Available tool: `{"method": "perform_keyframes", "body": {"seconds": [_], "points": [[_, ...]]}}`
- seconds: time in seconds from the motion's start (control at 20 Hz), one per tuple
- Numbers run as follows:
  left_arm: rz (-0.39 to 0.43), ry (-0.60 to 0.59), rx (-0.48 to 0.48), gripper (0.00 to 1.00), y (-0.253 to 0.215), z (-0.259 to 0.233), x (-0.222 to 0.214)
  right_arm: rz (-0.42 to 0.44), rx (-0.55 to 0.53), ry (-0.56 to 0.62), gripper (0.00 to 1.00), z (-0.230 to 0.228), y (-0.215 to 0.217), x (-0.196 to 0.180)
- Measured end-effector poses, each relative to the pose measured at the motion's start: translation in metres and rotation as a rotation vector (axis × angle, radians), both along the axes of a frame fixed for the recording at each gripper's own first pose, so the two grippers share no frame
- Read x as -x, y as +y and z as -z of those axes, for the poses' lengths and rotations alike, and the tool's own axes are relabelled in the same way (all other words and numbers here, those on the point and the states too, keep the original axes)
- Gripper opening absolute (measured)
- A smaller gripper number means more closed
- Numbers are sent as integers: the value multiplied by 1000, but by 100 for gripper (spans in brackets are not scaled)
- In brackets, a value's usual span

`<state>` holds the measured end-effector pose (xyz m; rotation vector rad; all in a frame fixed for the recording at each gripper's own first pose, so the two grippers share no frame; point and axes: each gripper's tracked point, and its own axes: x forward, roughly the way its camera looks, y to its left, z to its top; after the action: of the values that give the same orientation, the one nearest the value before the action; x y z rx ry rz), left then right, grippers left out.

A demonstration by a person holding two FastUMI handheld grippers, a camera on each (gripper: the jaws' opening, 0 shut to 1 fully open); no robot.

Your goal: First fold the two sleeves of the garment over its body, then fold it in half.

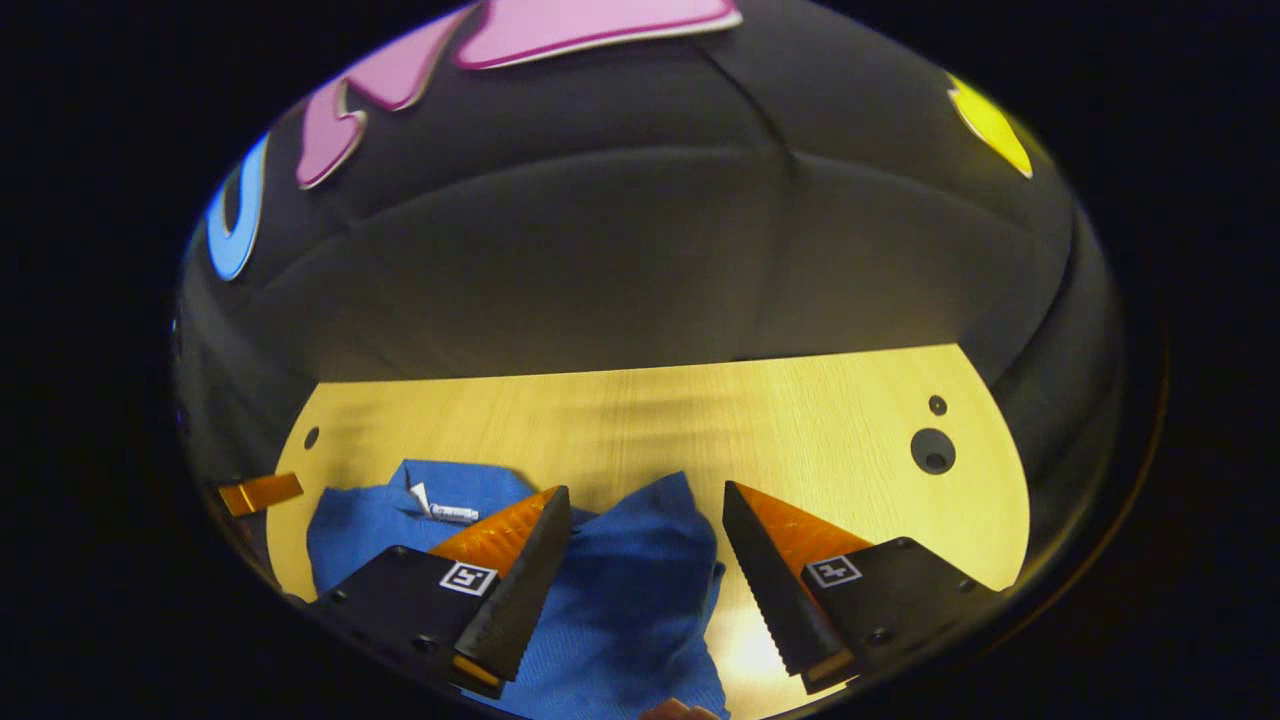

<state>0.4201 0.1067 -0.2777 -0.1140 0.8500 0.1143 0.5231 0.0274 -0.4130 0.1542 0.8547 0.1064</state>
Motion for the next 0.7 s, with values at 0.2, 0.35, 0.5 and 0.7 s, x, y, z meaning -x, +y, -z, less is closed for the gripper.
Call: {"method": "perform_keyframes", "body": {"seconds": [0.2, 0.35, 0.5, 0.7], "points": [[97, -101, -11, 83, -38, -36, 20, -24, 53, -113, 92, -34, 4, 8], [138, -179, -6, 83, -56, -71, 50, -31, 102, -226, 97, -61, 6, 17], [180, -276, -12, 83, -66, -113, 95, 0, 120, -322, 97, -89, 4, 36], [207, -403, -78, 83, -56, -166, 182, 67, 118, -456, 97, -134, 3, 77]]}}
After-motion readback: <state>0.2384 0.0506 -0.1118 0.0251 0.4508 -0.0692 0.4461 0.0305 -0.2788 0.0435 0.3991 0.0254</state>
